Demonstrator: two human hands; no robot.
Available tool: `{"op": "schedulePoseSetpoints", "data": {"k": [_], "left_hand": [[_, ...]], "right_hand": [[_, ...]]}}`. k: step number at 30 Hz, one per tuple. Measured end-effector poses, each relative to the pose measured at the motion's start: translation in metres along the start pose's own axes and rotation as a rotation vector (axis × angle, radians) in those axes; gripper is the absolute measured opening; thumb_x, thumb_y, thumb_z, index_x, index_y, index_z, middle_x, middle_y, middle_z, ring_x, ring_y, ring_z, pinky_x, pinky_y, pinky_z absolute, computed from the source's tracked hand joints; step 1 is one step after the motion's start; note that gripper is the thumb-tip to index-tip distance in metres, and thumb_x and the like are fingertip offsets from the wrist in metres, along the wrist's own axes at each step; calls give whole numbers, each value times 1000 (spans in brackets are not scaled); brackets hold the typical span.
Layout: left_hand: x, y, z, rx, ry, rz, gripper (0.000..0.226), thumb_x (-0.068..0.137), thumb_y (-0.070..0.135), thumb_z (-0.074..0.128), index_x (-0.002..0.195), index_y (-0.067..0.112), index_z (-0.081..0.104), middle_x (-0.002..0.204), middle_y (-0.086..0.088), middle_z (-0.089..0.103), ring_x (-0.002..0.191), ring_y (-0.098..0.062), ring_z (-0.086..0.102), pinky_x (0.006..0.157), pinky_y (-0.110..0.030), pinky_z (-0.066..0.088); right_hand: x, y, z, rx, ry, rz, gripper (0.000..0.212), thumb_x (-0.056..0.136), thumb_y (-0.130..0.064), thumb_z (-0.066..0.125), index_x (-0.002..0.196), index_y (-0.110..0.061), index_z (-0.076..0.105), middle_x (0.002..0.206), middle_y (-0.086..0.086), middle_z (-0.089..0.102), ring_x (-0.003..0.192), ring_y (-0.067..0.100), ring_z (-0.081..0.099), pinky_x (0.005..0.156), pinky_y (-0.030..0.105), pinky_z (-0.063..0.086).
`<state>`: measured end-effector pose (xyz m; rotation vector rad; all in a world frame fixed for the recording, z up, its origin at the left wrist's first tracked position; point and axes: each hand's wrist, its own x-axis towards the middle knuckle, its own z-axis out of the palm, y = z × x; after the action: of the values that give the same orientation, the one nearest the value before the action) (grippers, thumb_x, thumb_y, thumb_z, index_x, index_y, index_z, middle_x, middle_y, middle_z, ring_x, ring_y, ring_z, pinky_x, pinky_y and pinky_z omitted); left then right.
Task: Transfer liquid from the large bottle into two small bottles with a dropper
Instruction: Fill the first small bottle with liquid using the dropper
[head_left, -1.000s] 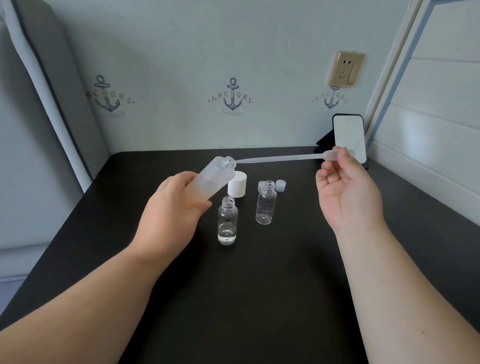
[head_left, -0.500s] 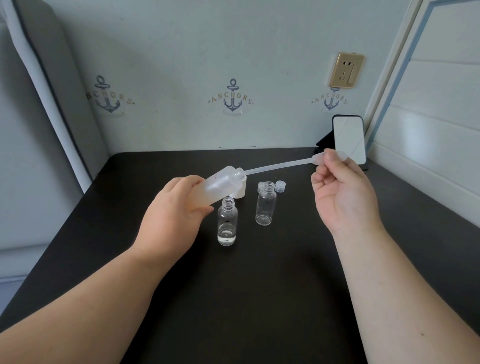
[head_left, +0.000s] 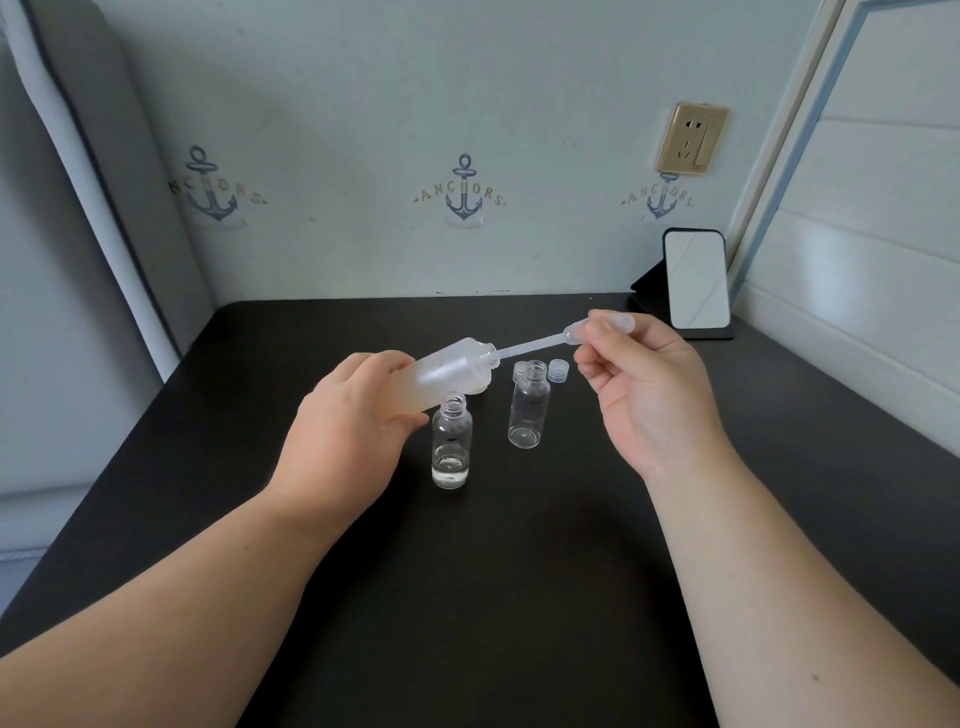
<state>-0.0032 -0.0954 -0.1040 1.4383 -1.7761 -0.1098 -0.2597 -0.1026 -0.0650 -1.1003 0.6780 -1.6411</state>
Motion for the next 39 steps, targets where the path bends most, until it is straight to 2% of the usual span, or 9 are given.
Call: {"op": "schedulePoseSetpoints", "data": {"k": [3, 5, 9, 16, 28, 32, 36, 39], "left_hand": [[0, 0, 1, -5, -1, 4, 43, 85, 25, 77, 123, 34, 58, 112, 22, 52, 101, -12, 55, 84, -31, 44], [0, -1, 0, -9, 2, 1, 43, 85, 25, 77, 123, 35, 58, 112, 22, 52, 101, -12, 55, 85, -32, 44], [0, -1, 0, -6, 2, 6, 44, 84, 25, 77, 123, 34, 59, 113, 23, 51, 102, -13, 55, 86, -33, 45], [0, -2, 1, -5, 8, 16, 43, 84, 25, 77, 122, 35, 59, 111, 24, 50, 101, -11, 55, 84, -30, 43], [0, -2, 0, 2, 4, -9, 44, 84, 26, 78, 122, 35, 58, 112, 24, 50, 101, -13, 55, 85, -33, 45], [0, -2, -1, -4, 14, -30, 42, 83, 26, 78, 119, 35, 59, 111, 22, 52, 99, -12, 55, 85, -34, 45], [0, -3, -1, -5, 26, -47, 41, 83, 27, 79, 119, 34, 59, 111, 20, 54, 98, -11, 53, 83, -31, 42], [0, -3, -2, -11, 29, -65, 41, 84, 27, 78, 119, 34, 59, 111, 20, 55, 98, -9, 53, 82, -28, 40]], "right_hand": [[-1, 2, 2, -19, -4, 10, 19, 89, -4, 68, 81, -19, 78, 86, 7, 77, 70, 13, 68, 72, 23, 55], [-1, 4, 2, -15, -9, 19, 7, 86, -8, 70, 88, -12, 76, 88, 7, 77, 71, 14, 69, 73, 23, 55], [0, 5, 0, -15, -9, 33, 18, 80, -16, 74, 96, -6, 73, 89, 7, 77, 74, 14, 69, 75, 24, 55], [1, 6, -3, -31, -33, 40, 25, 82, -20, 73, 101, -3, 71, 92, 4, 76, 76, 14, 68, 75, 24, 54], [3, 2, -6, 53, 30, 43, 19, 84, -20, 71, 97, -6, 72, 90, 6, 76, 72, 13, 66, 69, 24, 55], [5, 0, -10, 105, 81, 44, 12, 88, -19, 70, 93, -9, 75, 89, 4, 75, 73, 13, 66, 71, 24, 55], [7, -3, -13, 156, 140, 38, 10, 83, -21, 74, 87, -14, 79, 88, 4, 75, 74, 13, 68, 71, 24, 55], [8, -6, -16, 205, 182, 33, 14, 82, -23, 74, 92, -13, 77, 89, 4, 75, 74, 13, 68, 70, 24, 55]]}}
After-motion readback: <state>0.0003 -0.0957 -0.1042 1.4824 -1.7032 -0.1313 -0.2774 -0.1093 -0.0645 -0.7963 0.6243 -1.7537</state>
